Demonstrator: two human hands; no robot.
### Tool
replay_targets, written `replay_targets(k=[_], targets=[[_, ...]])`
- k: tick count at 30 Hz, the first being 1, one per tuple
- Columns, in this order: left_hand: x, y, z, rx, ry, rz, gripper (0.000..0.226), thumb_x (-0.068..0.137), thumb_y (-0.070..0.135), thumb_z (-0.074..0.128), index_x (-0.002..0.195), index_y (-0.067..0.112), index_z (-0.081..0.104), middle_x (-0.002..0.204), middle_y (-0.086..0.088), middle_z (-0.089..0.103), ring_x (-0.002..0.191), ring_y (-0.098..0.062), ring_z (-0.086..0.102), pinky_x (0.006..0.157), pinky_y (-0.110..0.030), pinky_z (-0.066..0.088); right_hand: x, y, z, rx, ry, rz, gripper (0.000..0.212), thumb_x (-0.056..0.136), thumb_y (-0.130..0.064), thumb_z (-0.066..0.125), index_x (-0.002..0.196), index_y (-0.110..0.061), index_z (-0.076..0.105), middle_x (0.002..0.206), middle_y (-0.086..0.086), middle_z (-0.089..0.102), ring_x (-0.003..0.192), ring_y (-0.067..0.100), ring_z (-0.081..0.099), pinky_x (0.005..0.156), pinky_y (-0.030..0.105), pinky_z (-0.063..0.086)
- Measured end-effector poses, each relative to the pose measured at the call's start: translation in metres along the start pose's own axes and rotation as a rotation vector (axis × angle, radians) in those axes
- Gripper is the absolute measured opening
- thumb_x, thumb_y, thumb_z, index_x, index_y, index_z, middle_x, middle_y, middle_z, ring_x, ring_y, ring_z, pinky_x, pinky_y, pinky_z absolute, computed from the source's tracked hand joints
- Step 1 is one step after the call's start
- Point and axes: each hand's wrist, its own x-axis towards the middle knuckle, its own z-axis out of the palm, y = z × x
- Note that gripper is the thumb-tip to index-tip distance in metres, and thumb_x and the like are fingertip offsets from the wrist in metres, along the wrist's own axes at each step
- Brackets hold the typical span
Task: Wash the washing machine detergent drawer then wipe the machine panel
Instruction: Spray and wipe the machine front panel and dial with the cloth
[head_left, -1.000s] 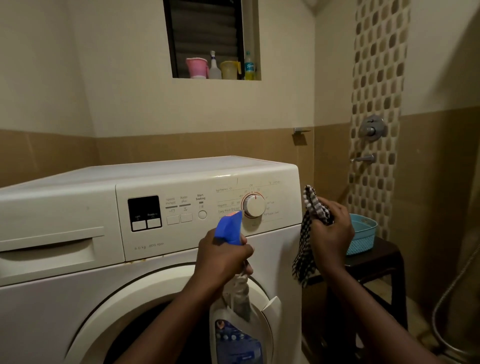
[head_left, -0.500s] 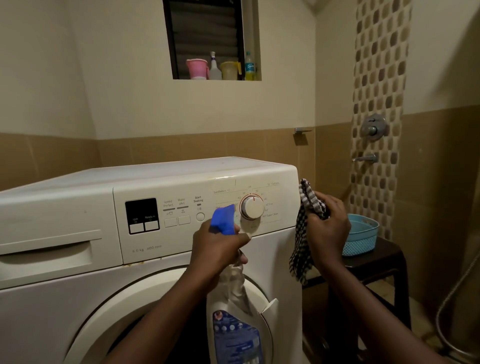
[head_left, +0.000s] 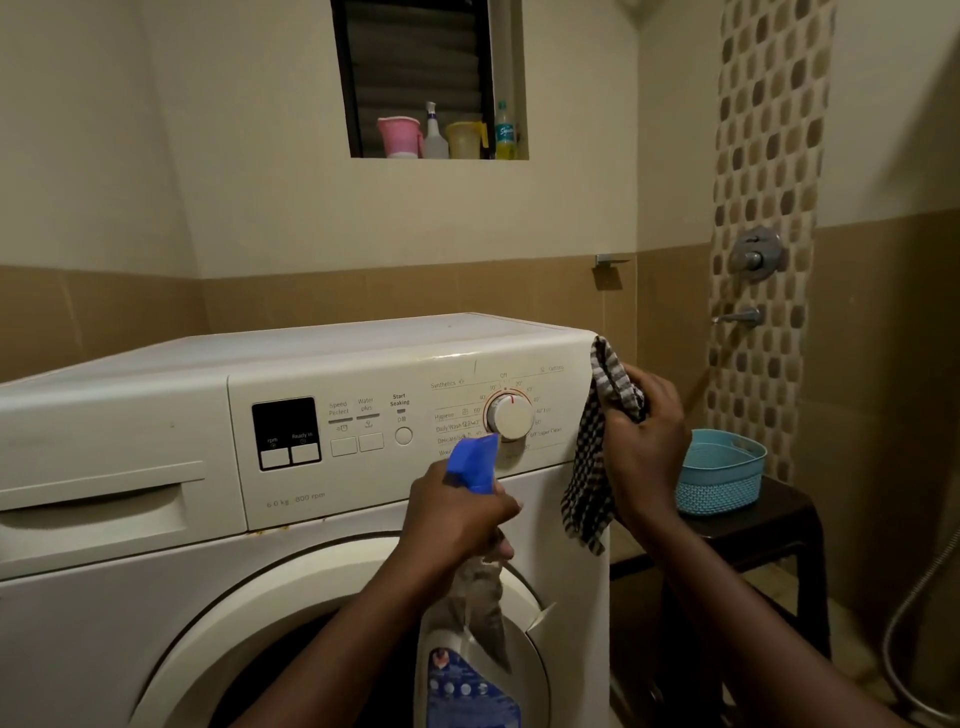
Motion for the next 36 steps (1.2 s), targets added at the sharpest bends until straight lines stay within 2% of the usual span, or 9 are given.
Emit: replay_targets(k=[5,10,13,17,21,25,29,33,36], targets=[[0.009,0.017,0.008,-0.046,-0.004,0.042,0.017,0.079,0.004,0.075,0.087,0.005,0.059,0.068,-0.010,0.061,0.050,-0.026,0.065,0.057,-0.031,0.053,-0.002,0.001,-0.001,0.003,-0.001,0.010,0.036,0.085,-0.002,0.058,0.116,-0.021,0.064,0.109,-0.007,0.056,0.099,0.009,0.055,0.083,0.024,0.046],[0.008,0.016,-0.003,-0.115,0.093,0.078,0.024,0.077,0.010,0.079,0.091,0.003,0.061,0.070,-0.011,0.065,0.051,-0.026,0.066,0.057,-0.033,0.055,0.001,-0.001,0.012,-0.051,-0.097,-0.018,0.032,0.089,-0.008,0.057,0.120,-0.013,0.063,0.110,0.000,0.056,0.086,-0.001,0.051,0.072,0.004,0.036],[0.000,0.007,-0.020,-0.148,0.104,0.069,0.021,0.079,0.007,0.076,0.094,0.003,0.062,0.073,-0.014,0.066,0.055,-0.029,0.067,0.061,-0.036,0.055,0.002,-0.009,0.032,-0.115,-0.143,-0.083,0.035,0.089,-0.013,0.056,0.123,-0.015,0.061,0.119,0.003,0.053,0.103,0.014,0.052,0.080,0.018,0.039],[-0.010,-0.007,-0.038,-0.155,0.117,0.042,0.016,0.081,0.005,0.074,0.091,0.006,0.062,0.070,-0.012,0.066,0.055,-0.028,0.066,0.062,-0.037,0.056,-0.014,-0.031,0.062,-0.200,-0.268,-0.244,0.047,0.089,-0.029,0.050,0.134,-0.016,0.053,0.144,0.003,0.043,0.130,0.019,0.041,0.096,0.029,0.039],[-0.014,-0.013,-0.050,-0.162,0.151,0.018,0.016,0.081,0.005,0.075,0.091,0.006,0.063,0.067,-0.008,0.067,0.052,-0.024,0.066,0.062,-0.037,0.057,-0.040,-0.024,0.073,-0.383,-0.428,-0.581,0.058,0.087,-0.025,0.046,0.144,-0.018,0.042,0.156,0.004,0.031,0.145,0.023,0.025,0.115,0.040,0.029],[-0.016,-0.019,-0.058,-0.142,0.167,0.024,0.021,0.080,0.005,0.076,0.095,0.003,0.063,0.067,-0.012,0.066,0.054,-0.027,0.066,0.058,-0.035,0.054,-0.054,0.002,0.063,-0.532,-0.463,-0.881,0.056,0.085,-0.012,0.048,0.142,-0.016,0.047,0.153,0.005,0.036,0.145,0.022,0.025,0.118,0.038,0.024],[-0.021,-0.025,-0.057,-0.162,0.162,-0.026,0.022,0.080,0.006,0.077,0.097,0.005,0.063,0.069,-0.015,0.067,0.057,-0.030,0.068,0.061,-0.037,0.056,-0.069,0.014,0.057,-0.497,-0.461,-0.928,0.051,0.086,-0.011,0.046,0.137,-0.015,0.054,0.148,0.006,0.045,0.140,0.022,0.036,0.111,0.039,0.036],[-0.029,-0.025,-0.058,-0.166,0.163,-0.012,0.018,0.080,0.003,0.076,0.092,0.002,0.062,0.065,-0.018,0.063,0.053,-0.031,0.065,0.055,-0.033,0.053,-0.078,0.039,0.043,-0.526,-0.495,-0.945,0.056,0.086,-0.026,0.068,0.139,-0.017,0.052,0.148,0.005,0.044,0.133,0.022,0.043,0.104,0.037,0.045],[-0.032,-0.026,-0.062,-0.174,0.150,0.001,0.016,0.080,0.000,0.075,0.088,0.003,0.061,0.064,-0.017,0.060,0.055,-0.034,0.064,0.058,-0.037,0.054,-0.085,0.047,0.035,-0.520,-0.502,-0.833,0.064,0.079,-0.028,0.077,0.138,-0.020,0.053,0.147,0.001,0.045,0.132,0.019,0.045,0.103,0.034,0.046]])
